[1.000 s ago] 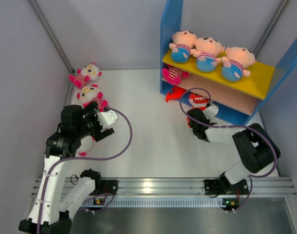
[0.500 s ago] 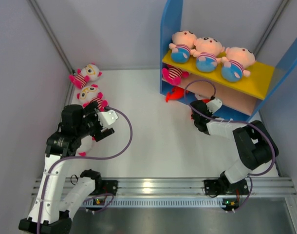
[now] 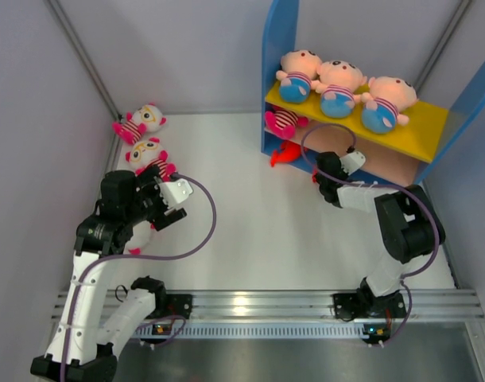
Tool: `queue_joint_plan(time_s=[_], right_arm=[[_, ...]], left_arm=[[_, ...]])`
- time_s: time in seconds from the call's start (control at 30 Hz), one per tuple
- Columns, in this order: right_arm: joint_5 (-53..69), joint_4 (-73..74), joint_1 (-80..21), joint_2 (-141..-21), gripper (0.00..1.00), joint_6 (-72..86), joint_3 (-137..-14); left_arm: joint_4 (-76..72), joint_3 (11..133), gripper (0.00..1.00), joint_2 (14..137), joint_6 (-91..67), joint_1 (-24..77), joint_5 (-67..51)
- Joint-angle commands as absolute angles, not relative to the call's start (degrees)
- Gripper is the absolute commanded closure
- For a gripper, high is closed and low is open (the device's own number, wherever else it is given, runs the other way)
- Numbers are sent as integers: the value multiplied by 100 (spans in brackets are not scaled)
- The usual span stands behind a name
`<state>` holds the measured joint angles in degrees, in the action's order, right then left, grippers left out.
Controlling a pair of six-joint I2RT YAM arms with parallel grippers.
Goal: Place and organize the stuffed toys onto the shelf
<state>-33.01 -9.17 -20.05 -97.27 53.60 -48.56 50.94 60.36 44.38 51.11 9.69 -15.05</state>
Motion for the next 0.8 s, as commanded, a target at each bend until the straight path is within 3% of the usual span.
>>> queue_joint_plan(time_s=[0.0,0.03,0.07,0.1,0.27,0.4,0.77], right_arm=[[-3112,-1230,-1846,-9695,73,5273,-5063],[-3094,-1230,-1854,-9607,67,5221,-5036],[-3085,-1230,-1863,-9563,51,5151,-5019],[-3085,-1204,-1889,-9519,45,5072,-5027],[-3260,-949,-2109,-8966,33,4650,-4905],[-3419,-932,-2241,-8395,28,4352,-4597],[-3305,-1072,-2628,-7506,26,2971,-4299]], left_arm=[[4825,6258,1,4430,5107,949,-1450],[4825,6240,1,4447,5098,949,-1441],[4825,6232,1,4439,5089,949,-1433],[4825,6162,1,4482,5045,949,-1389],[4825,6152,1,5096,4422,949,-146],[4825,6257,1,6175,3816,941,974],[4343,7831,1,9183,3234,308,949]])
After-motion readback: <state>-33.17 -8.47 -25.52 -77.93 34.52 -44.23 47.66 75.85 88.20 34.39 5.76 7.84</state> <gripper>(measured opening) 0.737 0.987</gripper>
